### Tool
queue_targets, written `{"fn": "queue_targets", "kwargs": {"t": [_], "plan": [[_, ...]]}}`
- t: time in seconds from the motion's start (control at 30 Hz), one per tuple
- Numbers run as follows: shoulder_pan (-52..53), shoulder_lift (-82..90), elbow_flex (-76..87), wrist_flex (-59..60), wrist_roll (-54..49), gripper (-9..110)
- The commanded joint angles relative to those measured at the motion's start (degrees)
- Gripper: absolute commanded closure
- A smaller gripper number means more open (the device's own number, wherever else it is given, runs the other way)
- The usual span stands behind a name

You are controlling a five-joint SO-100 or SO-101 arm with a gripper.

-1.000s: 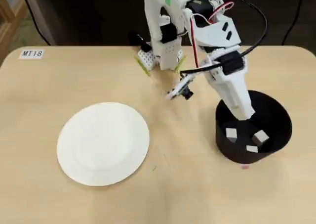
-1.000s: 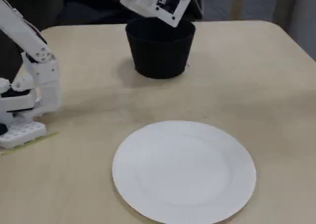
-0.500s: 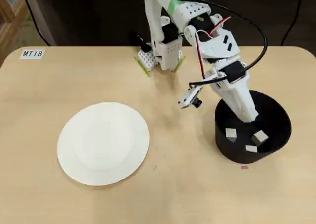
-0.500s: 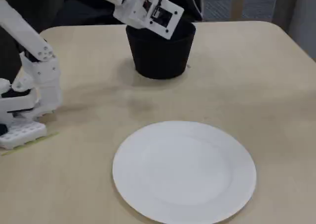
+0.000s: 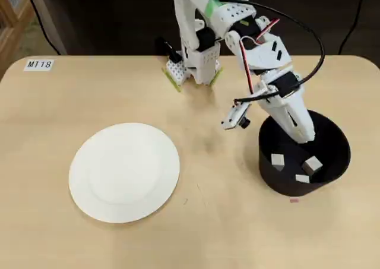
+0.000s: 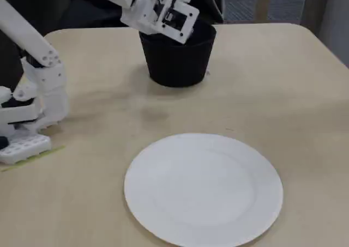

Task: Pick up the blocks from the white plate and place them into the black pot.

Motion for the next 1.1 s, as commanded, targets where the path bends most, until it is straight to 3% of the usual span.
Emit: {"fn": "queue_targets", "kwargs": {"t": [0.0, 0.17, 0.33, 0.7, 0.87, 1.07], "plan": [[-0.2, 2.4, -0.4, 0.6, -0.5, 68], [1.0, 3.5, -0.4, 1.3, -0.3, 72], [7.0, 7.2, -0.7, 4.7, 2.0, 104], [40.9, 27.1, -0.4, 22.5, 1.7, 104], [41.6, 30.0, 0.4, 28.7, -0.4, 104], [40.4, 44.6, 13.5, 30.7, 1.4, 104]]}}
